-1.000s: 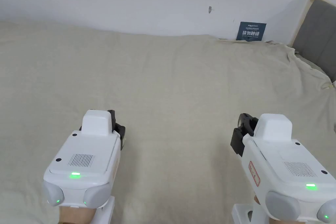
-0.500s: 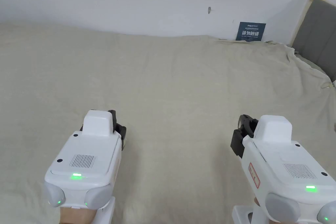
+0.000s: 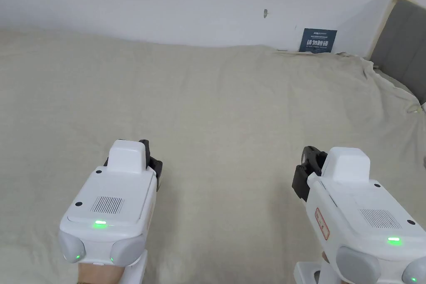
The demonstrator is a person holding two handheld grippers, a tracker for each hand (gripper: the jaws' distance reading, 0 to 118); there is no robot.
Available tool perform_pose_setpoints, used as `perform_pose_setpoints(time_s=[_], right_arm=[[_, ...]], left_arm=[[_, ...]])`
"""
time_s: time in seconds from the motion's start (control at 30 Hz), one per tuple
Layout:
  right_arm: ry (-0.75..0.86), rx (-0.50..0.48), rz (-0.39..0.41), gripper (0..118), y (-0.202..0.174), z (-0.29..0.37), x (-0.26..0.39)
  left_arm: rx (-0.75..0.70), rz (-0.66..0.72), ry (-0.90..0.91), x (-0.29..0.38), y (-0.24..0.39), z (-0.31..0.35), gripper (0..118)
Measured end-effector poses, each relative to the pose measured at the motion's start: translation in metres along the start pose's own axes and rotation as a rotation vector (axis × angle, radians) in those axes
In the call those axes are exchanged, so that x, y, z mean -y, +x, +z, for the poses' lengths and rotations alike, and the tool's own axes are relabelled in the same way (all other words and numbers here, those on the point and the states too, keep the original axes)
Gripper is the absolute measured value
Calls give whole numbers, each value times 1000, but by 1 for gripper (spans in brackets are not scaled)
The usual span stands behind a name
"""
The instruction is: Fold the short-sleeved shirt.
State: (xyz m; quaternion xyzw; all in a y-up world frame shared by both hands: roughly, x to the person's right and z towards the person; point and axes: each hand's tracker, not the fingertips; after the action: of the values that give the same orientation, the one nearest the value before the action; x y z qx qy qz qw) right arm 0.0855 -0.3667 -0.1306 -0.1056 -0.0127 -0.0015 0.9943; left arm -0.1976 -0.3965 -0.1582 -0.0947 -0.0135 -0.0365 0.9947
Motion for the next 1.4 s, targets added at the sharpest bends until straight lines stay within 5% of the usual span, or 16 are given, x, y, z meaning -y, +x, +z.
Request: perform_pose_setpoints(time_s=[0.57,0.6,0.63,0.7,0.73,0.9,1.07,1.27,1.4], right_arm=[[-14,7,-21,1,1,0,-2],[-60,1,-42,12,2,-1,-5],[-108,-13,-66,36,3,-3,-8],[-194,-48,-104,110,4,-8,-15],[-215,-55,-114,117,4,-10,-16],[-325,-77,-158,115,-7,-15,-30],[-563,38,-272,115,-7,-7,-45],[-605,64,-120,115,-12,-10,-37],[-642,81,-235,115,-6,-20,-30]], left_arm=[[-9,21,-11,0,1,0,3],[-6,41,-17,-1,0,0,15],[-2,62,-29,-3,-1,0,34],[8,105,-75,-6,-2,-3,100],[12,126,-92,-8,-3,-4,118],[24,143,-146,-14,-3,0,118],[9,172,-172,-5,-1,1,118],[-5,165,-222,13,-1,-5,118],[-1,169,-245,22,-3,-9,118]])
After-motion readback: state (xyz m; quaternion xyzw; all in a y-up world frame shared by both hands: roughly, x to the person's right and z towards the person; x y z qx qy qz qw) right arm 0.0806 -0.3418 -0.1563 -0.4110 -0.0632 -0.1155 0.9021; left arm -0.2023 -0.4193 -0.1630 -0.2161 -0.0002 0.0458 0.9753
